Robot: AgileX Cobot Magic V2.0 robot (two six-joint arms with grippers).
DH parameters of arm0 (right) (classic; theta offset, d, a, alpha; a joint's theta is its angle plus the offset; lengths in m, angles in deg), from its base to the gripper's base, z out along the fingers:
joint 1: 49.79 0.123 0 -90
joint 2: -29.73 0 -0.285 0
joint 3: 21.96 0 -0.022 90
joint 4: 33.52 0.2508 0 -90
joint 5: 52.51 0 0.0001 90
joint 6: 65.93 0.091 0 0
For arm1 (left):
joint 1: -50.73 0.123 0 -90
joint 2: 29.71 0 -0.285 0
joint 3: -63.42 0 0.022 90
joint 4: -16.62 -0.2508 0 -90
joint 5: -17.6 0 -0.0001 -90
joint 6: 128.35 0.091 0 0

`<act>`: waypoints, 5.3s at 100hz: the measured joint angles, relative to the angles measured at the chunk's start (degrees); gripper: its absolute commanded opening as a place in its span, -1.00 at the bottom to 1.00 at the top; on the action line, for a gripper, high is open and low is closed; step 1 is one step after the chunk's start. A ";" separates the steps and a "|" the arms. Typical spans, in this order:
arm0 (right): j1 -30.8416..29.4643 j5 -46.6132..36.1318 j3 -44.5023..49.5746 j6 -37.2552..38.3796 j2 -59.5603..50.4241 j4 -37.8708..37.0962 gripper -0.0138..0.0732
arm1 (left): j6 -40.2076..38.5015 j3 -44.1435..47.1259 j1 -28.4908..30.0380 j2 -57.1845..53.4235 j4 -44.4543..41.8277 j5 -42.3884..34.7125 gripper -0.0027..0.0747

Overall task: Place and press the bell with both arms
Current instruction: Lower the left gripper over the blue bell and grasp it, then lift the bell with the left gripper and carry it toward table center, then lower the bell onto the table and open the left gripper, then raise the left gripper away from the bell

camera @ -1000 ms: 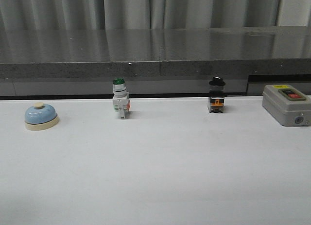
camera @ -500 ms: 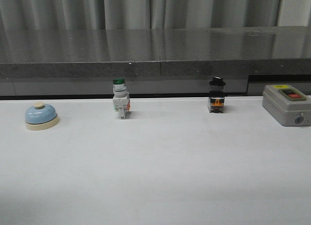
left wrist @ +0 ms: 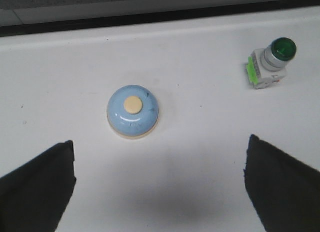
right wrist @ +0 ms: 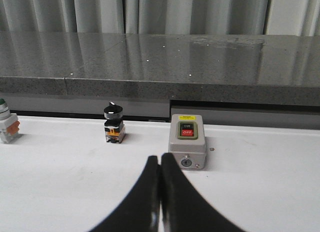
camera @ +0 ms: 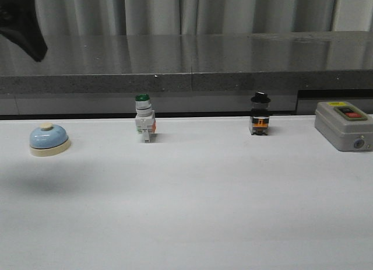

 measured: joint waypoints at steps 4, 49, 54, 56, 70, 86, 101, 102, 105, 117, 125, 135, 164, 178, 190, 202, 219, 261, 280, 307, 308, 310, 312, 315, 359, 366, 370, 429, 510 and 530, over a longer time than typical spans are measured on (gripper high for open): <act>0.00 0.00 0.00 0.00 0.00 0.00 -0.82 | -0.11 -1.58 0.00 1.77 -0.09 -0.03 0.72; 0.00 0.00 0.00 0.00 0.00 0.00 -0.82 | -1.38 -10.62 1.24 16.41 -1.84 -0.60 0.72; 0.00 0.00 0.00 0.00 0.00 0.00 -0.82 | -1.38 -10.70 1.77 17.33 -1.98 -0.76 0.72; 0.00 0.00 0.00 0.00 0.00 0.00 -0.82 | -1.48 -10.70 1.90 17.75 -1.98 -0.89 0.72; 0.00 0.00 0.00 0.00 0.00 0.00 -0.82 | -1.46 -10.84 2.64 20.79 -2.15 -1.48 0.72; 0.00 0.00 0.00 0.00 0.00 0.00 -0.82 | -1.46 -11.24 2.78 24.10 -2.15 -1.85 0.72; 0.00 0.00 0.00 0.00 0.00 0.00 -0.82 | -1.46 -11.34 2.78 26.12 -2.15 -2.27 0.72; 0.00 0.00 0.00 0.00 0.00 0.00 -0.82 | -1.46 -11.34 2.78 26.28 -2.15 -2.28 0.72; 0.00 0.00 0.00 0.00 0.00 0.00 -0.82 | -1.46 -11.34 2.78 26.56 -2.15 -2.40 0.72; 0.00 0.00 0.00 0.00 0.00 0.00 -0.82 | -1.46 -11.46 2.78 28.16 -2.15 -2.87 0.72; 0.00 0.00 0.00 0.00 0.00 0.00 -0.82 | -1.46 -11.46 2.78 29.29 -2.15 -2.95 0.72; 0.00 0.00 0.00 0.00 0.00 0.00 -0.82 | -1.46 -11.46 2.78 30.49 -2.15 -3.10 0.72; 0.00 0.00 0.00 0.00 0.00 0.00 -0.82 | -1.46 -11.57 2.78 30.75 -2.24 -3.70 0.13; 0.00 0.00 0.00 0.00 0.00 0.00 -0.82 | -1.46 -11.57 2.78 30.75 -2.24 -3.88 -0.33; 0.00 0.00 0.00 0.00 0.00 0.00 -0.82 | -1.46 -11.57 2.78 30.75 -2.24 -3.97 -0.50; 0.00 0.00 0.00 0.00 0.00 0.00 -0.82 | -1.46 -11.57 2.78 29.77 -2.24 -2.46 -0.50; 0.00 0.00 0.00 0.00 0.00 0.00 -0.82 | -0.59 -11.57 1.84 23.86 -2.48 0.26 -0.50; 0.00 0.00 0.00 0.00 0.00 0.00 -0.82 | 1.97 -11.70 -13.64 12.09 -2.46 4.73 -0.50; 0.00 0.00 0.00 0.00 0.00 0.00 -0.82 | 2.29 -11.79 -22.43 14.49 -2.46 2.22 -0.50; 0.00 0.00 0.00 0.00 0.00 0.00 -0.82 | 2.40 -16.66 -28.71 23.00 -2.21 -0.22 -0.50; 0.00 0.00 0.00 0.00 0.00 0.00 -0.82 | 2.40 -16.83 -28.84 23.54 -2.21 -0.21 -0.50; 0.00 0.00 0.00 0.00 0.00 0.00 -0.82 | 2.40 -17.33 -28.95 24.36 -2.10 -0.21 -0.50; 0.00 0.00 0.00 0.00 0.00 0.00 -0.82 | 2.40 -17.79 -29.11 25.16 -1.91 -0.21 -0.50; 0.00 0.00 0.00 0.00 0.00 0.00 -0.82 | 2.40 -18.34 -29.22 26.17 -1.75 -0.21 -0.50; 0.00 0.00 0.00 0.00 0.00 0.00 -0.82 | 2.40 -19.83 -29.35 33.08 1.71 -0.21 -0.49; 0.00 -0.02 0.00 0.00 0.00 0.00 -0.82 | 2.40 -19.97 -29.35 33.87 1.84 -0.09 -0.49; 0.00 -0.02 0.00 0.00 0.00 0.00 -0.82 | 2.40 -19.96 -29.35 34.30 1.94 -0.08 -0.49; 0.00 -0.02 0.00 0.00 0.00 0.00 -0.82 | 3.65 -20.75 -29.69 35.09 3.71 1.20 0.81; 0.00 -0.02 0.00 0.00 0.00 0.00 -0.82 | 3.91 -20.75 -29.54 20.60 3.70 2.88 0.81; 0.00 -0.02 0.00 0.00 0.00 0.00 -0.82 | 3.91 -20.22 -25.37 13.12 3.82 2.88 0.81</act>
